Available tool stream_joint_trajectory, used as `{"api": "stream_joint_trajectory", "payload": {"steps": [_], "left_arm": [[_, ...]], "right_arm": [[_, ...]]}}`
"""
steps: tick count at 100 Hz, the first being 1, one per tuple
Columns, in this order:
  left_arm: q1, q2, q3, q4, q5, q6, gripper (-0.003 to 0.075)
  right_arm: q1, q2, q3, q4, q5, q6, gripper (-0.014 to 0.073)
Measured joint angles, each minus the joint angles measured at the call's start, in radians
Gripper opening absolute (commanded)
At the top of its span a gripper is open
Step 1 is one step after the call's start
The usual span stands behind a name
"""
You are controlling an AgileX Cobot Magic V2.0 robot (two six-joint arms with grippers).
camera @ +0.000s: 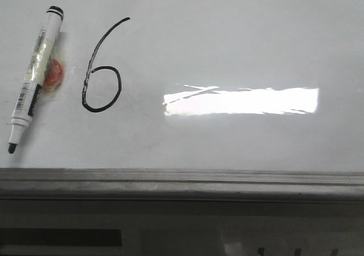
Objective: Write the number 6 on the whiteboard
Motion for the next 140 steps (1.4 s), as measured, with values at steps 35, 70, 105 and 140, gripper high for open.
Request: {"api": "stream_joint_trajectory", "payload": {"steps": [35, 70, 105, 140], "left_arm": [[0.145, -0.073, 0.074, 0.002, 0.011, -0.002, -0.0020], [0.145, -0.073, 0.074, -0.009, 0.194, -0.006, -0.0020], [0.145, -0.073, 0.074, -0.009, 0.196, -0.008, -0.0020], [0.145, -0.073, 0.074, -0.009, 0.196, -0.008, -0.0020]], "right_arm": [[0.000, -0.002, 0.000, 0.000, 0.000, 0.000, -0.0064], [0.000, -0.002, 0.000, 0.000, 0.000, 0.000, -0.0064], [0.000, -0.002, 0.000, 0.000, 0.000, 0.000, -0.0064], [0.000, -0.002, 0.000, 0.000, 0.000, 0.000, -0.0064]]}}
